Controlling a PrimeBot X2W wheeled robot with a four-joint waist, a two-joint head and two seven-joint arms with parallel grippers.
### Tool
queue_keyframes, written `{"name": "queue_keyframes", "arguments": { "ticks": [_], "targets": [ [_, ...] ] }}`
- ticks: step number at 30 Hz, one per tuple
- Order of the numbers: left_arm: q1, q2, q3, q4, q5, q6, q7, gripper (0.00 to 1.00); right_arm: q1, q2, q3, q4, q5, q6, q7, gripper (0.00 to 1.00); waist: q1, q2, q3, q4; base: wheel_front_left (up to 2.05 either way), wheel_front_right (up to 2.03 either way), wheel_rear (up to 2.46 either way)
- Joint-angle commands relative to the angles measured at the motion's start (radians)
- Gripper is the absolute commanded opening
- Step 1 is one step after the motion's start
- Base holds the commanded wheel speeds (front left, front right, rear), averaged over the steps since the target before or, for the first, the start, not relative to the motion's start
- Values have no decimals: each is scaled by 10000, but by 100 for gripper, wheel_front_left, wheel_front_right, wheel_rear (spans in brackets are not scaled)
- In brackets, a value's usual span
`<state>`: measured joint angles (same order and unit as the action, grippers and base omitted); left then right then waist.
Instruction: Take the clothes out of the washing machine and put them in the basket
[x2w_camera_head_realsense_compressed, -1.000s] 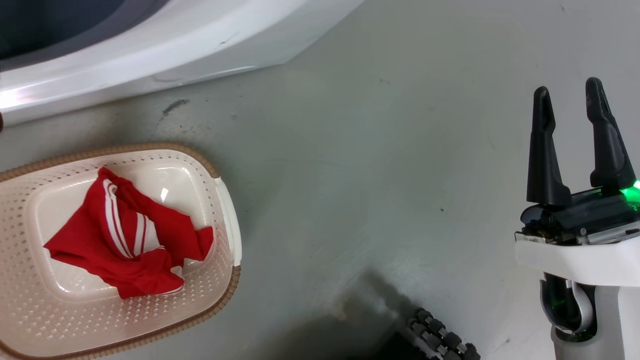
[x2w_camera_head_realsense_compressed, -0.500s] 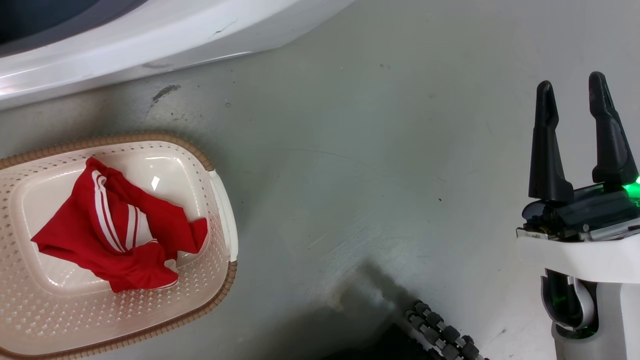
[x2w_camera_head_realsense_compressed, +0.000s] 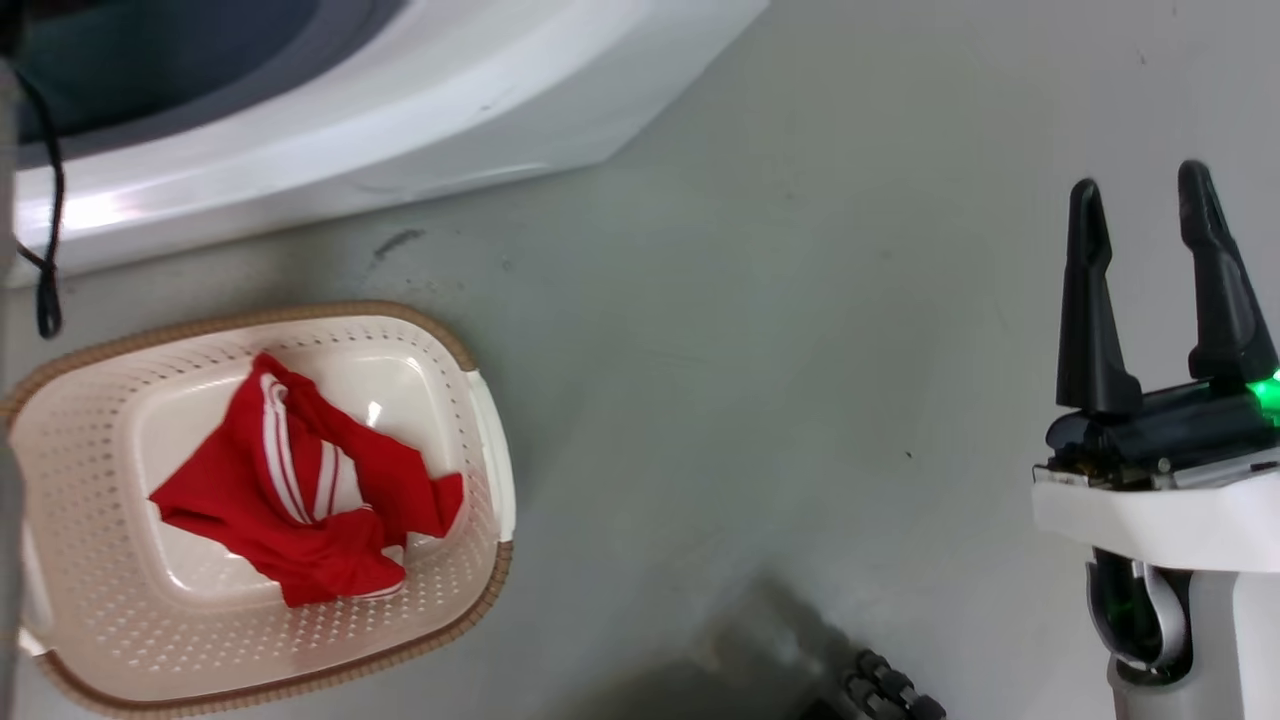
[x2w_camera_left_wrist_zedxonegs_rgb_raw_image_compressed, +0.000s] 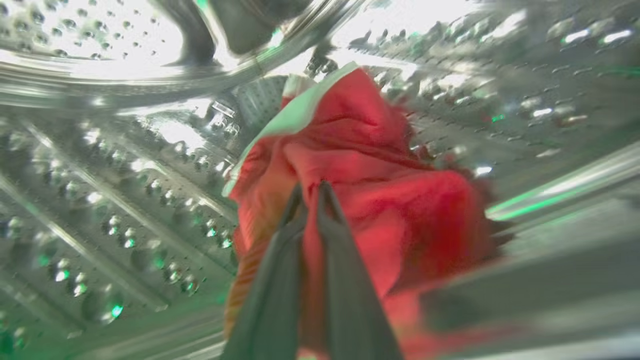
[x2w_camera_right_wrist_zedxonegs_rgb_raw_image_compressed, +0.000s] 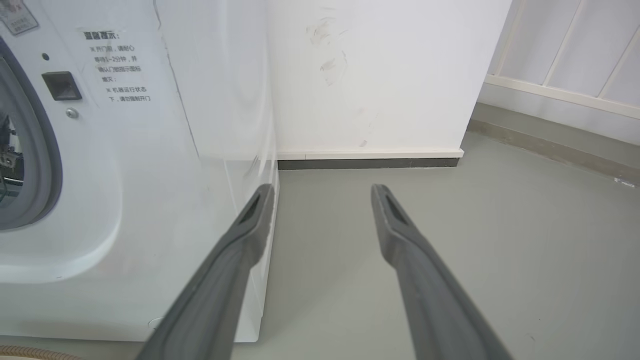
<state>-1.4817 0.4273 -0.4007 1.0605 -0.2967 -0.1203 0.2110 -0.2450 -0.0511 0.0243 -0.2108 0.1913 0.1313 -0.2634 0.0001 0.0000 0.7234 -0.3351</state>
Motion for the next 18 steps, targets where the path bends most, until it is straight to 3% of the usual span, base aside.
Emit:
{"name": "queue_keyframes", "arguments": {
  "ticks": [1,12,18],
  "targets": [
    [312,-133,33,-79,-110,-33,-301,0,115,18,-30,26,-102,-10,-18,100,-1,0,-491,338,0,0,0],
    [3502,-439,-415,-1449,-852,-93,-3384,0,900,15,-26,120,-926,-10,-18,100,-1,0,-2471,1379,0,0,0],
    [5037,-442,-342,-2884,-1272,-42,-3978,0,1227,15,28,200,-1124,-10,-18,100,-1,0,-3161,1786,0,0,0]
  ]
}}
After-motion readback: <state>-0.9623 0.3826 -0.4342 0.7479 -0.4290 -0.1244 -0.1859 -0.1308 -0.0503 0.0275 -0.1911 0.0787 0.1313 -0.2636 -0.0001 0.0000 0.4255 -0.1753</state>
